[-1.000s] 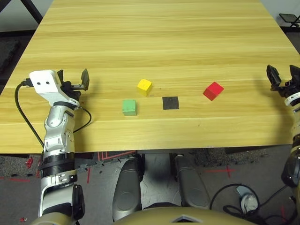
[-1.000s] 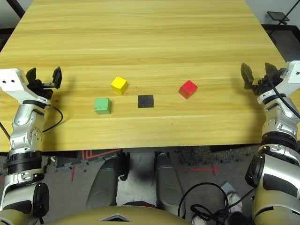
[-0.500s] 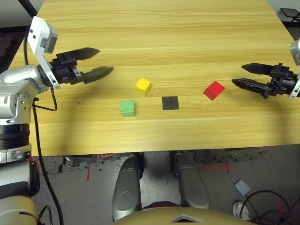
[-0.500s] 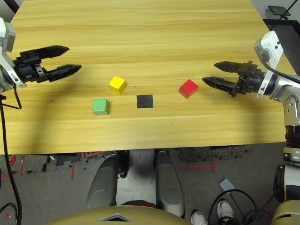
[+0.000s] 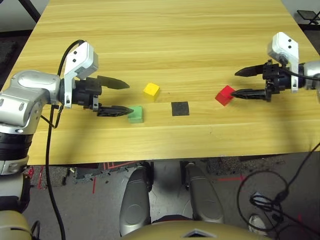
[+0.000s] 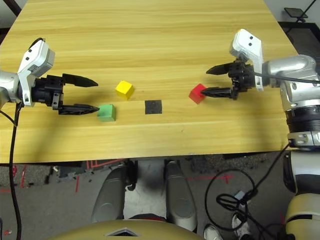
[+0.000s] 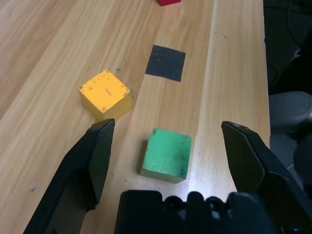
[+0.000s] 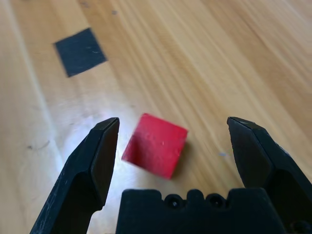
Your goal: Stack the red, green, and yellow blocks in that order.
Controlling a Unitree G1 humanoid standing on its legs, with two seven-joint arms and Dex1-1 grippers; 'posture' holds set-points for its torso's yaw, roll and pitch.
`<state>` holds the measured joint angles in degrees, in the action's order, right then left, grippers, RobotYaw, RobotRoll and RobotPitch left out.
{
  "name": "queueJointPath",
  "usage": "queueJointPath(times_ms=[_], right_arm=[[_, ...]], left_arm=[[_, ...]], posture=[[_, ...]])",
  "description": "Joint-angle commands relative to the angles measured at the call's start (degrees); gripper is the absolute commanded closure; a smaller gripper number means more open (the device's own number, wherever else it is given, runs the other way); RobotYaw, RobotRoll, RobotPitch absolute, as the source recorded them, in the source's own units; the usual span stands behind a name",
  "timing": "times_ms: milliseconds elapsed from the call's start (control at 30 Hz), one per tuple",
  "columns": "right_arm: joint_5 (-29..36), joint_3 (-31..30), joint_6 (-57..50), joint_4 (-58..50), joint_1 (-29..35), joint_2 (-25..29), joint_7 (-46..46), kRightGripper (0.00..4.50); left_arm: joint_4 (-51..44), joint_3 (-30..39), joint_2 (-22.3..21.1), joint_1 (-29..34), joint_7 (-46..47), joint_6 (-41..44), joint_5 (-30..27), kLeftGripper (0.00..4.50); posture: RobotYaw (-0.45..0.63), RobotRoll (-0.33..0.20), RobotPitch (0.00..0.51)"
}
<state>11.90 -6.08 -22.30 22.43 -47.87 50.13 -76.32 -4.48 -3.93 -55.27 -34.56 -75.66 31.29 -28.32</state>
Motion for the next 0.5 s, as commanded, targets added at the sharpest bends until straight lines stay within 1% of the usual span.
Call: queueJointPath(times_ms=[33, 267, 500], right_arm=[[-1.27, -1.30, -2.76, -1.65, 0.67, -1.00, 1.62, 0.00], [-2.57, -2.14, -7.65, -3.42, 1.23, -2.70, 4.48, 0.00], [-3.96, -3.98, -12.30, -6.52, 2.61, -2.16, 6.11, 0.00]], left_arm=[[-2.21, -0.31, -0.02, 1.19, -0.19, 1.20, 0.18, 0.03], [-3.12, -0.03, -0.33, 1.41, -0.35, 1.87, 0.23, 0.03], [-4.00, 0.49, -0.42, 1.72, 0.41, 2.98, 0.08, 0.03]], posture=[[0.14, -0.081, 0.235], [0.16, -0.077, 0.243], [0.17, -0.074, 0.256]])
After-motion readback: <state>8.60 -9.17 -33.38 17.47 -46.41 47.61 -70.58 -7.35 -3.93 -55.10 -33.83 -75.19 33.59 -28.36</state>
